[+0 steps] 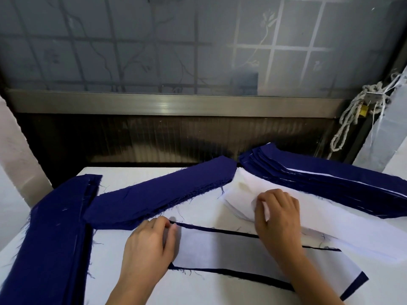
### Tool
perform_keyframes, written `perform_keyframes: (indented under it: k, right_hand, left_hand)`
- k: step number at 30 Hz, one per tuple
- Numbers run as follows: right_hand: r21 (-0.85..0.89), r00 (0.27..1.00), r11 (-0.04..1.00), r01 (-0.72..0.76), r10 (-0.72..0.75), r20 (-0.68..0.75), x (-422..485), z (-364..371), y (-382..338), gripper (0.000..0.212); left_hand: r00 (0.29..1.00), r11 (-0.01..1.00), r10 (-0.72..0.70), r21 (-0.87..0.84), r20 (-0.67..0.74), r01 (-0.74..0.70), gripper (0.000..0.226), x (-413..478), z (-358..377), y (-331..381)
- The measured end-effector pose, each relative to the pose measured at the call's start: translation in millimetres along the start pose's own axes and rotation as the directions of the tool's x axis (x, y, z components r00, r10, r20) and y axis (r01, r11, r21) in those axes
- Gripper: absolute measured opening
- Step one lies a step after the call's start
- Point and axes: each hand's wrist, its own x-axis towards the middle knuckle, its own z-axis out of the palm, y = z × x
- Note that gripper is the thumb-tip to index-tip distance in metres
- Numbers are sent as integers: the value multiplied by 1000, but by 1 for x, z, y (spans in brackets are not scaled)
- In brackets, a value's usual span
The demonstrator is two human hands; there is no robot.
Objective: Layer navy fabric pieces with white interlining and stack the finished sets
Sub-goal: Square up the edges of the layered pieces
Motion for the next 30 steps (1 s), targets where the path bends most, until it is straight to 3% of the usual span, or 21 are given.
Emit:
perform_keyframes:
  k: [4,7,10,13,16,19,23,30]
  right_hand:
    - [109,972,970,218,-226,69,-11,-1,-60,6]
    - [154,890,908,390,-414,191,-31,8,-102,3]
    - [212,819,848,486,-526,228,-46,16,-119,7]
    - [264,841,880,396,-463,281,-47,18,-114,16]
    - [270,886,948,165,-263,382,-43,17,-103,37]
    - [233,851,971,50,-164,499,-42,19,-99,51]
    - [178,861,983,50,-133,490,-36,11,-90,47]
    - [-16,854,998,67,-49,518,-31,-37,-24,52]
  left_hand:
    - [987,969,151,-192,-45,-157,46,-2,-3,-4]
    - [977,918,212,-347,19,-193,59,-4,-4,-9]
    - [986,950,163,-275,31,-148,48,-4,-1,-9]
    - [984,962,176,-207,-23,-176,25,-3,-2,-4]
    - [973,952,202,-211,-111,-222,25,-5,-1,-5]
    - [947,936,249,-200,-202,-289,27,-8,2,-8]
    - [941,963,145,-175,-305,-205,30,-8,5,-11]
    - [953,972,-49,-235,-297,-24,34,-5,1,-13]
